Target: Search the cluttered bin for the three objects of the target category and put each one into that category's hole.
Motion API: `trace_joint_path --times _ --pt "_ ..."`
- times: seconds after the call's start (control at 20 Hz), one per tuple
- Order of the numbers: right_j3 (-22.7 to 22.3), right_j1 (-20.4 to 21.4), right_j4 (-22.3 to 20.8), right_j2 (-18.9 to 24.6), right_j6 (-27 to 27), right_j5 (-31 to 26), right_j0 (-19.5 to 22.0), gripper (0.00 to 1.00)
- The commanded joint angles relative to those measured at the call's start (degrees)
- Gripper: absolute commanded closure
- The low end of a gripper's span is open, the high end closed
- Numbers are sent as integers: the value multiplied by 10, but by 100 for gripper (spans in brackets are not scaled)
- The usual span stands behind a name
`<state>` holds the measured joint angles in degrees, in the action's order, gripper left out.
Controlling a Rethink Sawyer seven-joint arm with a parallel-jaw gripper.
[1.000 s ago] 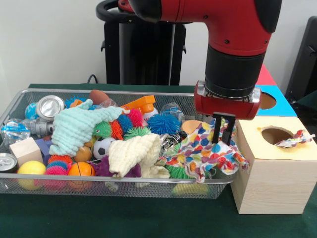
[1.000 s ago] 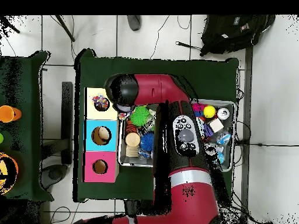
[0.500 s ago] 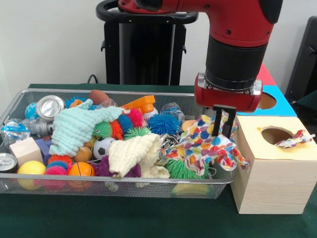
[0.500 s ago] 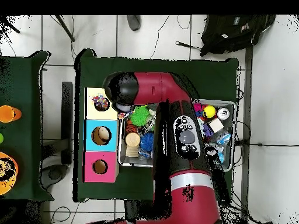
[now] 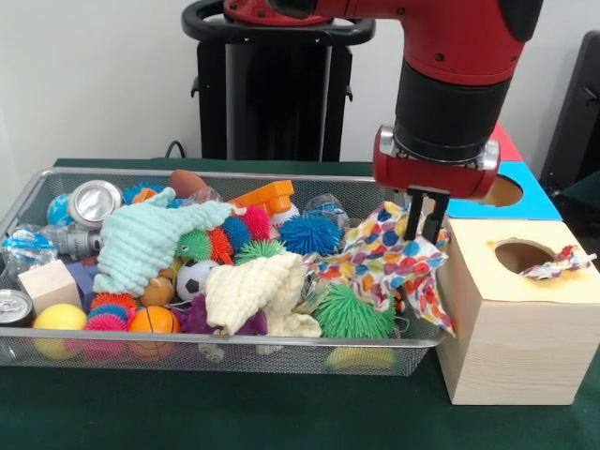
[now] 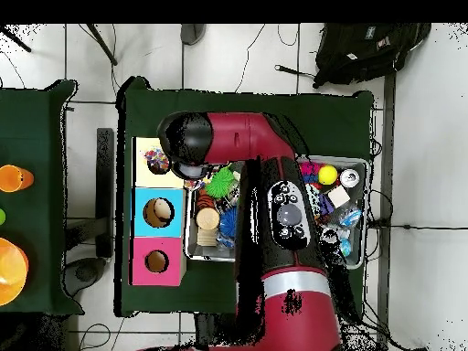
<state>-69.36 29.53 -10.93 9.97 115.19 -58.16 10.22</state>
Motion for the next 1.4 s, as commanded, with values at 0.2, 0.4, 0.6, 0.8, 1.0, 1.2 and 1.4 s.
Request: trace_joint_path --times 0.2,0.4,0.6,0.8,1.0,1.2,1.4 --pt "-3 20 14 32 -14 -80 -7 100" --pt "4 26 17 31 -7 -98 -13 100" --pt "15 27 21 33 -4 -117 -18 100" --pt "16 34 25 31 1 -124 -22 100" --pt "23 30 27 32 4 -127 -24 100" --pt "21 36 32 30 9 -130 -27 100" --pt "27 38 34 29 11 -139 -28 100"
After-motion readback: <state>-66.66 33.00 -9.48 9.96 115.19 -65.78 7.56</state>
